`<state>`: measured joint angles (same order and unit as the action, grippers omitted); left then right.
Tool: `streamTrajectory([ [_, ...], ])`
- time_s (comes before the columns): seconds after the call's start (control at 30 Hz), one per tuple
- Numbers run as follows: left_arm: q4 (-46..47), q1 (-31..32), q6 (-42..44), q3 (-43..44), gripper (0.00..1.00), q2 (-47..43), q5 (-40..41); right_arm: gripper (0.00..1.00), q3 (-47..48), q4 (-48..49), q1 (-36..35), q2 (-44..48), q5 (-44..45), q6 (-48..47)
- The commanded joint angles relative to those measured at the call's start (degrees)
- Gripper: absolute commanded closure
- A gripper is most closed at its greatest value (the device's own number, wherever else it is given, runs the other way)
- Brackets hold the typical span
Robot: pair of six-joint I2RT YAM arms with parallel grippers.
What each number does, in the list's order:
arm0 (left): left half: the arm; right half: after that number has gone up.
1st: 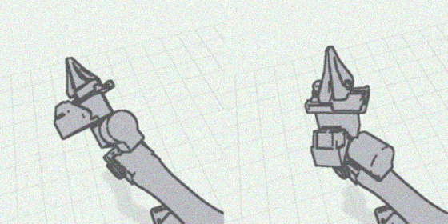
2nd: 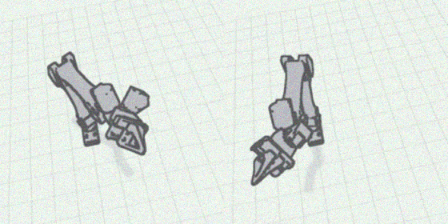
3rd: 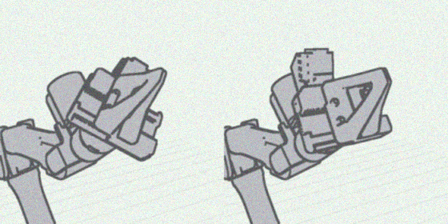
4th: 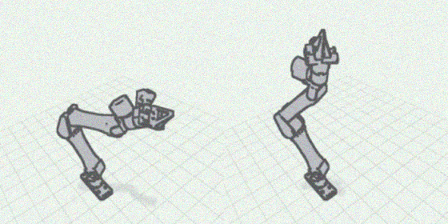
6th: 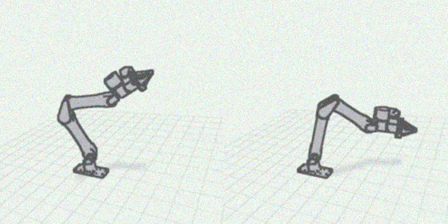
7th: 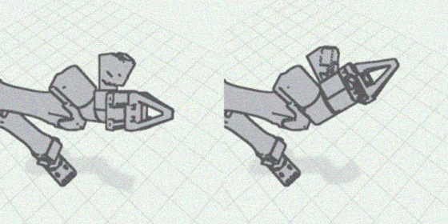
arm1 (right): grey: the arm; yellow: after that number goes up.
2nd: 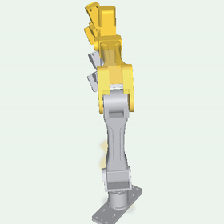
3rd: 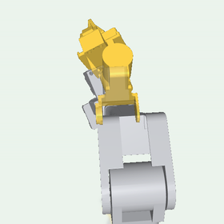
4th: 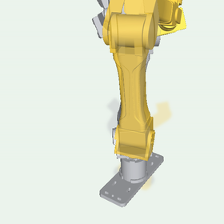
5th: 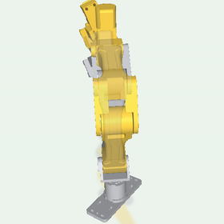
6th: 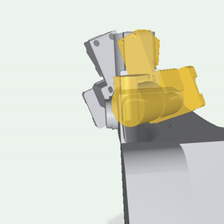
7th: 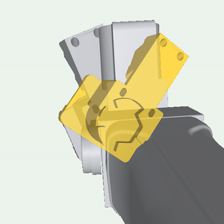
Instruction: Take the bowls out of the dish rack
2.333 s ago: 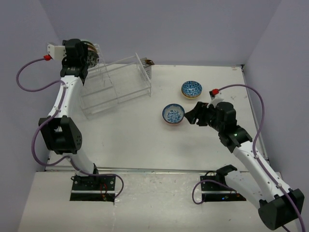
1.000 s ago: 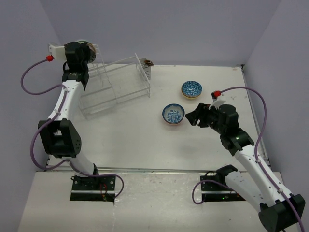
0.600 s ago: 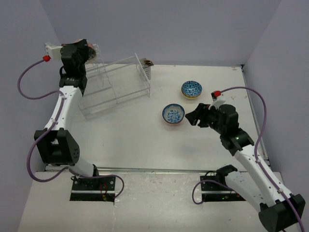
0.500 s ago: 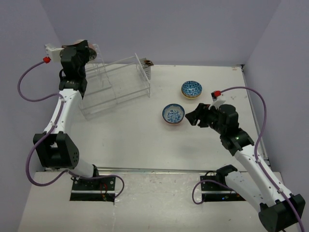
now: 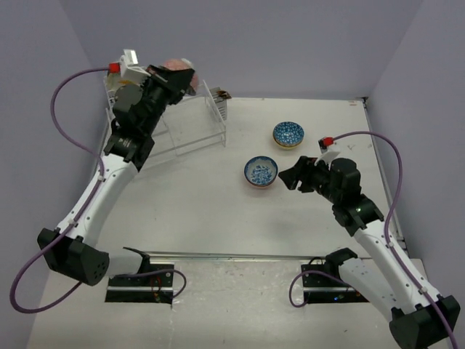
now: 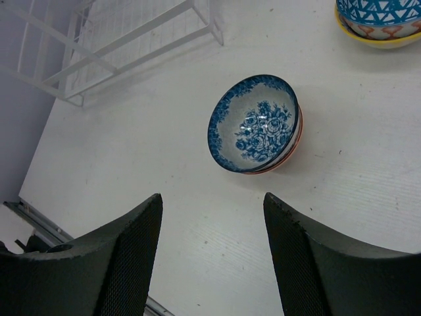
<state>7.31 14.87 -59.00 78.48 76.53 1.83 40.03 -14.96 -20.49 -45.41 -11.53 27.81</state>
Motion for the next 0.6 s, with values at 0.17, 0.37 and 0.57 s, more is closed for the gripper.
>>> streamTrajectory([
  [0.17,-4.4,19.7,27.3,-5.1,1.00,-8.4,-14.4,0.36,5.8,-5.3,0.4,6.6,2.0,2.9],
  [0.37,-13.3,33.9,41.6,-13.2,1.00,-13.0,-8.8,0.37,16.5,-17.5,0.4,10.5,9.3,4.9],
  [0.57,-22.0,51.9,50.6,-21.3,1.00,-10.4,7.3,0.31,23.8,-28.2,-0.6,-1.6,-1.6,-1.4],
])
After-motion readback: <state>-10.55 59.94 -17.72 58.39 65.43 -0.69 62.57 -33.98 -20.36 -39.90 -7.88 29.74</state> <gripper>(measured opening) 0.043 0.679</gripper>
